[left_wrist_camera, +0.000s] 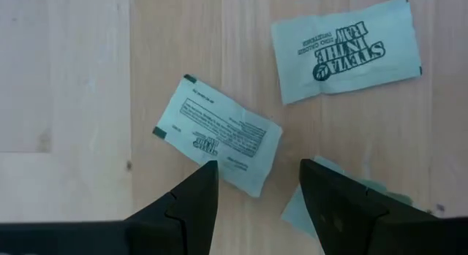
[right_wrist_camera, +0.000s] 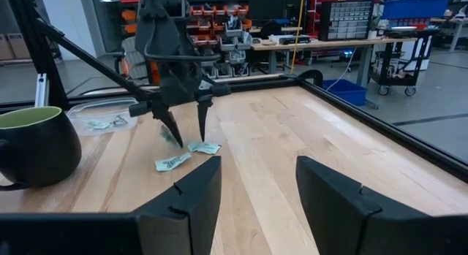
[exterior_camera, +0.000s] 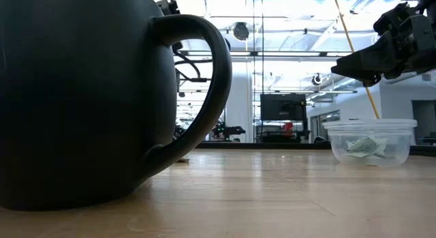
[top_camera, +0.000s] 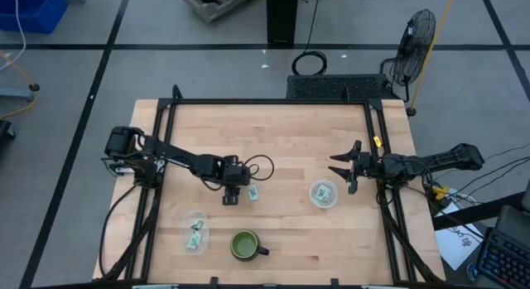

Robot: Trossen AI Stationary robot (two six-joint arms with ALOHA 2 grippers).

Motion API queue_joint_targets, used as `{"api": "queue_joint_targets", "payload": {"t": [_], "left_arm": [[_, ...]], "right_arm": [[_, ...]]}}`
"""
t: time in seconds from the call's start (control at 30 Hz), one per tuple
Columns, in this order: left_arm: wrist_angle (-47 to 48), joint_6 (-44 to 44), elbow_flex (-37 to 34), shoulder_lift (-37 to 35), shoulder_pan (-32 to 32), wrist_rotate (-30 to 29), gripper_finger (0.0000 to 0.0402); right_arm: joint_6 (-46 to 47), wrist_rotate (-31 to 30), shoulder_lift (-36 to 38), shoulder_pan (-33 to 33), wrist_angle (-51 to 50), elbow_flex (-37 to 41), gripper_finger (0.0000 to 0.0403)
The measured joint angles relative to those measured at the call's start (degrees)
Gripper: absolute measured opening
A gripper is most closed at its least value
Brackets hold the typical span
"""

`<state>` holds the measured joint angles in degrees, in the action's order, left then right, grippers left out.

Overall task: Pick and place Stevia / Truvia into bins
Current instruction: Put the white stevia packet into the rectangular transparent container

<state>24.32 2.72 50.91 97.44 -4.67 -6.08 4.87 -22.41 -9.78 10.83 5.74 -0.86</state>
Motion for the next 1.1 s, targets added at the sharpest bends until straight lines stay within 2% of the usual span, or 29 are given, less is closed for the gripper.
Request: {"api": "queue_joint_targets", "payload": {"t": [0.27,0.43,0.7,0.93,1.1], "left_arm": [[-3.69,-1.92,-0.02,0.86,-0.61,-1.68,0.0200],[-5.35,-2.91,0.05,1.89,0.19,0.75,0.0191],[-5.93,-2.32,0.26,3.84,0.79,3.23,0.0096],[-4.68,-2.24,1.53,0.27,1.05,-1.54,0.0010],[-3.56,-0.34,1.91,-3.87,0.88,-4.55,0.0016]], "right_arm": [[0.00,0.02,0.02,-0.01,-0.06,0.01,0.0169],[0.01,0.02,0.00,-0.02,-0.02,0.01,0.0169],[-0.01,0.01,0.01,-0.01,-0.02,0.00,0.0169],[-0.01,0.00,0.02,0.00,0.02,0.00,0.0169],[-0.01,0.00,0.00,0.00,0.00,0.01,0.0169]]}}
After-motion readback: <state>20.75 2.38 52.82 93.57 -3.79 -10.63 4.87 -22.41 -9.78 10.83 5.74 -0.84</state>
